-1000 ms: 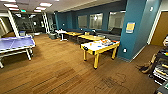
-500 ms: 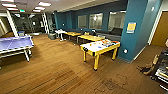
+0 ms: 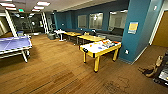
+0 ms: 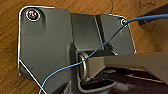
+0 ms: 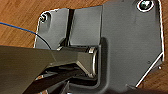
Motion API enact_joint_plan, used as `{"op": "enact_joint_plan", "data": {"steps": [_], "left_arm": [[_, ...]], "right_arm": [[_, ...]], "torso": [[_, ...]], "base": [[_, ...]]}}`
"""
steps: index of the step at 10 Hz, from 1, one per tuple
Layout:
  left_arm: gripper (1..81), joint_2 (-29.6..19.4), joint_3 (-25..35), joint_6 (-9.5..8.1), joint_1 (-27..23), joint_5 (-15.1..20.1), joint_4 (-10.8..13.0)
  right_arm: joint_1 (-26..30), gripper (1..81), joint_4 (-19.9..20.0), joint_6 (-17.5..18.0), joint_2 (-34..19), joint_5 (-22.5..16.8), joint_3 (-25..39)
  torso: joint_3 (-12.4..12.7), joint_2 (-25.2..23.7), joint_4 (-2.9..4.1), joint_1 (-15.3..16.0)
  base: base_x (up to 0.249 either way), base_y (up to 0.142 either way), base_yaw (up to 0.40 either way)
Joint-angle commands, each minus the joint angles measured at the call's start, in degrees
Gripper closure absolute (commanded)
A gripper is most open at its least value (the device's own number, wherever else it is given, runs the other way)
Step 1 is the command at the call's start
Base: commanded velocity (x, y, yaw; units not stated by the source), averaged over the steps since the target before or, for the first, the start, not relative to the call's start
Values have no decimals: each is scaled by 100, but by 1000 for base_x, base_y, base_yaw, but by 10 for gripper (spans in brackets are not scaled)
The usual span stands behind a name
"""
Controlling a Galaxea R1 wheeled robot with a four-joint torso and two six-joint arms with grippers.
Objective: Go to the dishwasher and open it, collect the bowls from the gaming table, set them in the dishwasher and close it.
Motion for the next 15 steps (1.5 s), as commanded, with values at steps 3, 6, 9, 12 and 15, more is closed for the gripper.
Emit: {"op": "enact_joint_plan", "data": {"steps": [3,6,9,12,15], "left_arm": [[10,-13,60,-26,-228,312,-10],[10,-22,60,-26,-228,312,-19],[10,-22,60,-26,-228,304,-19],[10,-22,60,-18,-228,304,-19],[10,-13,60,-18,-228,304,-10]], "right_arm": [[247,10,-27,-10,47,-286,35],[246,10,-27,-10,47,-286,35],[246,10,-27,-10,38,-286,35],[246,10,-27,-10,38,-286,35],[238,10,-27,-10,29,-286,35]], "torso": [[0,0,0,0],[0,0,0,2],[0,0,0,2],[0,0,0,2],[0,2,0,2]], "base": [[199,0,0],[202,25,0],[205,91,0],[205,92,0],[205,24,0]]}}
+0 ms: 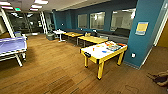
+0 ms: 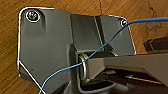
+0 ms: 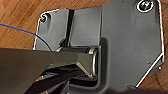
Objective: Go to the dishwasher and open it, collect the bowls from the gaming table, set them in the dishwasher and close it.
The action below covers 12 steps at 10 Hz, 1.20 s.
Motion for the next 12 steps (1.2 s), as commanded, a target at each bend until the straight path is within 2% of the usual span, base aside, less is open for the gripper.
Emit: {"op": "enact_joint_plan", "data": {"steps": [1,7,12], "left_arm": [[10,-13,60,-26,-215,310,-12],[10,-13,60,-18,-215,310,-21],[10,-13,60,-18,-215,310,-12]], "right_arm": [[234,10,-29,-16,27,-288,35],[243,10,-29,-16,45,-288,35],[234,10,-29,-16,27,-288,35]], "torso": [[0,0,0,0],[0,0,0,0],[0,-2,0,-4]], "base": [[205,0,0],[205,0,0],[205,73,0]]}}
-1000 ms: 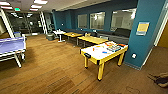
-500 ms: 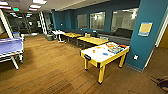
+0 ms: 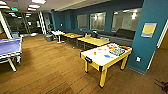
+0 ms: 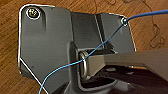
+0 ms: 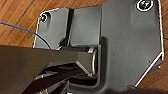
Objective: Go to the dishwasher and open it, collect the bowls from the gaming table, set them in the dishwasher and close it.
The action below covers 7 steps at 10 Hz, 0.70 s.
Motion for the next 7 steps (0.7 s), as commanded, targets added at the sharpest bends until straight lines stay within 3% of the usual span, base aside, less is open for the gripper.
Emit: {"op": "enact_joint_plan", "data": {"steps": [1,7], "left_arm": [[10,-13,52,-26,-243,304,-12],[10,-13,52,-26,-251,304,-12]], "right_arm": [[248,10,-29,-16,26,-286,38],[256,10,-29,-16,35,-286,38]], "torso": [[0,0,0,2],[0,2,0,0]], "base": [[205,75,0],[205,76,0]]}}
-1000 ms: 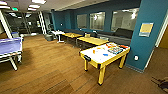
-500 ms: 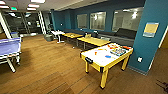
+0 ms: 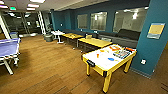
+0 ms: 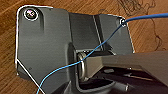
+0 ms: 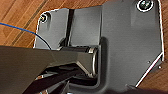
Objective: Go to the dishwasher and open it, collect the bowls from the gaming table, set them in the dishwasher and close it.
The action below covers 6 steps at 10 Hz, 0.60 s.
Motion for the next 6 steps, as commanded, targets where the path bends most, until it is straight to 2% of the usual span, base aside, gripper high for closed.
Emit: {"op": "enact_joint_plan", "data": {"steps": [1,6], "left_arm": [[10,-27,38,-24,-231,309,-12],[10,-35,38,-24,-231,309,-21]], "right_arm": [[256,10,-29,-13,29,-286,38],[265,10,-29,-13,38,-286,38]], "torso": [[0,0,0,0],[0,0,0,-2]], "base": [[205,75,0],[205,76,0]]}}
